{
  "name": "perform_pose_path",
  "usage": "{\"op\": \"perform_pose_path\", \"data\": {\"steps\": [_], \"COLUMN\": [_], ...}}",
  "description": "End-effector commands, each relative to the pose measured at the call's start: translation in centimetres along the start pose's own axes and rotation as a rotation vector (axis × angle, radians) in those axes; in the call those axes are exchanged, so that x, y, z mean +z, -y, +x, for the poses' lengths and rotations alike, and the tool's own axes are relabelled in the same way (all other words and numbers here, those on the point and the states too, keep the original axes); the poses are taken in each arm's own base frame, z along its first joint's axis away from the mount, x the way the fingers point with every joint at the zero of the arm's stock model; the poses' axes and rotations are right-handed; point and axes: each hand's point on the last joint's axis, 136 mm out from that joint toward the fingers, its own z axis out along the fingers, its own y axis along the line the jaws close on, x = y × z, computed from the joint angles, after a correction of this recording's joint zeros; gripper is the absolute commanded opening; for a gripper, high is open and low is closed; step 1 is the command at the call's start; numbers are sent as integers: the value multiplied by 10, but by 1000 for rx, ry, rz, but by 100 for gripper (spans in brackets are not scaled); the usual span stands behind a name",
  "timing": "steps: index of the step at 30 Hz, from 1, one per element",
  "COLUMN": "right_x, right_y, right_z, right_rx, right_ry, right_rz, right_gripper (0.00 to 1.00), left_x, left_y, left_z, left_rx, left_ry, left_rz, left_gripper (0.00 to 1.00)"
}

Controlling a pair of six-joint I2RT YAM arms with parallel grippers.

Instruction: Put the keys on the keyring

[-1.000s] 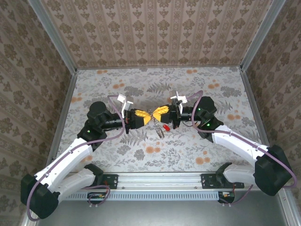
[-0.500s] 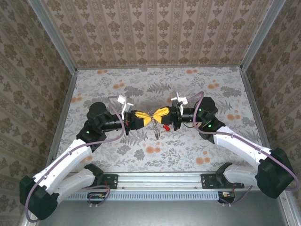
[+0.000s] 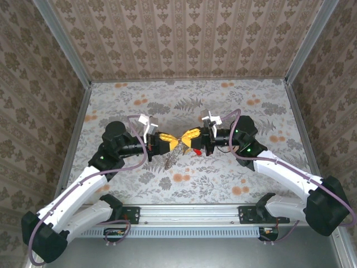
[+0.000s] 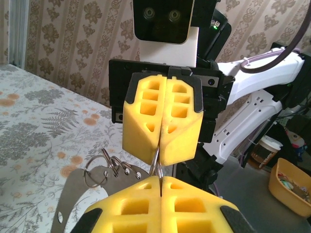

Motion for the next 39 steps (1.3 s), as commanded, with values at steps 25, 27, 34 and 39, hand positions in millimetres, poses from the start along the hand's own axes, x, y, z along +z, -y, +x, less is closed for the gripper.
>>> {"op": "perform_pose_path", "data": {"steps": [25, 27, 34, 39], "right_x": [-11, -11, -18, -34], "right_y": [33, 36, 42, 32], "right_z": [-12, -10, -1, 4], "right_rx": [44, 53, 46, -58], "right_ry": [25, 10, -56, -120], "right_rz": [211, 222, 303, 363], "right_gripper": [0, 1, 35, 45], "left_x": [-5, -6, -7, -6], "left_y": [6, 6, 2, 3], "left_z": [3, 2, 1, 2], "left_rx": [223, 234, 259, 264], "left_ry": [-50, -52, -63, -79], "left_rz": [-47, -55, -87, -72], "left_gripper": [0, 0, 0, 0]}}
